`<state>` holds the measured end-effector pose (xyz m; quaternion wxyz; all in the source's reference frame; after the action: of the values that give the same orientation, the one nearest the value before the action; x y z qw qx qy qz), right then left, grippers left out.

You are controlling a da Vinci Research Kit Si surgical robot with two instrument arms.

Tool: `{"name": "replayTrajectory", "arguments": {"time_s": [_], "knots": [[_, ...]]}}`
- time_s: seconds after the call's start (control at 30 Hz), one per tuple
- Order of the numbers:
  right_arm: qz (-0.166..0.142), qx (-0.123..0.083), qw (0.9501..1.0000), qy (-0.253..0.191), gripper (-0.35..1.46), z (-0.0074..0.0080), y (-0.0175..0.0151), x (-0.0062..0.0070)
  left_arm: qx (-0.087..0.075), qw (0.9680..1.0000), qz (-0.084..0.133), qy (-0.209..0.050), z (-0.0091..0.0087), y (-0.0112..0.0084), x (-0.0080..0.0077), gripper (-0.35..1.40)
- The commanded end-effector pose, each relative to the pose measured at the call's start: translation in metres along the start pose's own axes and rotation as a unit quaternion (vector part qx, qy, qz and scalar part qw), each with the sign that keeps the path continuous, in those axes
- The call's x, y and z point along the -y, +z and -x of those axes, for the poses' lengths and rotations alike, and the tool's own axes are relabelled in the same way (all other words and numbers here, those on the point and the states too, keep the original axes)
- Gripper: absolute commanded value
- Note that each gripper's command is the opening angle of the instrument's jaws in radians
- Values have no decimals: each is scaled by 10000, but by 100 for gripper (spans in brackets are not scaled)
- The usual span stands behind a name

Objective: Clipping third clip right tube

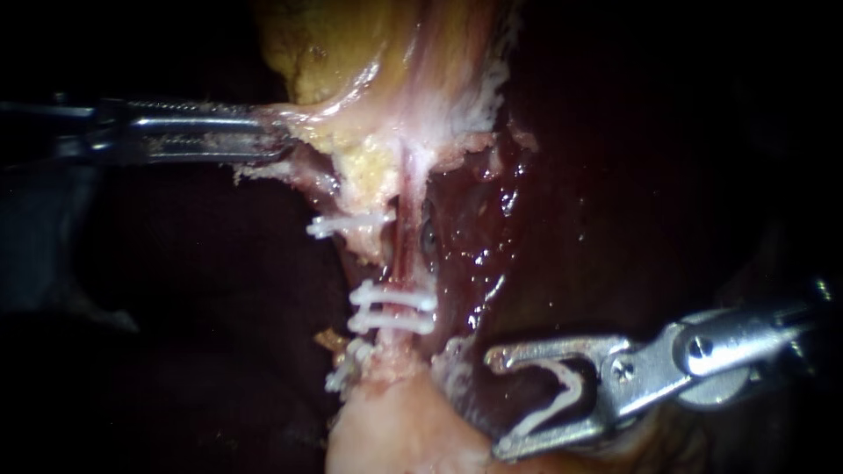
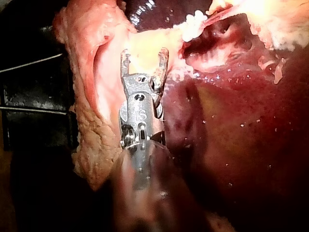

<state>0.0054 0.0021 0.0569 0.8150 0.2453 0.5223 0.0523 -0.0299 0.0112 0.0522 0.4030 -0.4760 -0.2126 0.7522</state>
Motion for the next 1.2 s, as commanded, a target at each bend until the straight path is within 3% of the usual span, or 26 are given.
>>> {"name": "replayTrajectory", "arguments": {"time_s": [0.03,0.23,0.4,0.5,0.8,1.03,1.2], "knots": [[-1,0,10000,0,50,0,0,0,3,10000,9,-3,0,-2,-1,-35],[-1,0,10000,-1,50,0,0,0,14,10000,-31,-54,-18,-33,-5,-35],[-1,0,10000,-1,50,1,0,-1,-153,9998,-124,-62,-45,-71,-7,-35],[-1,0,10000,-1,50,1,0,-1,-174,9997,-167,-30,-51,-82,-5,-35],[8,-3,10000,78,50,-1,4,-8,-184,9996,-194,-12,-44,-81,2,-35],[56,-40,9957,924,50,-18,14,-36,-186,9996,-198,-10,-43,-80,2,-35],[125,-55,9936,1123,50,-29,21,-57,-188,9996,-204,-6,-42,-79,1,-35]]}}
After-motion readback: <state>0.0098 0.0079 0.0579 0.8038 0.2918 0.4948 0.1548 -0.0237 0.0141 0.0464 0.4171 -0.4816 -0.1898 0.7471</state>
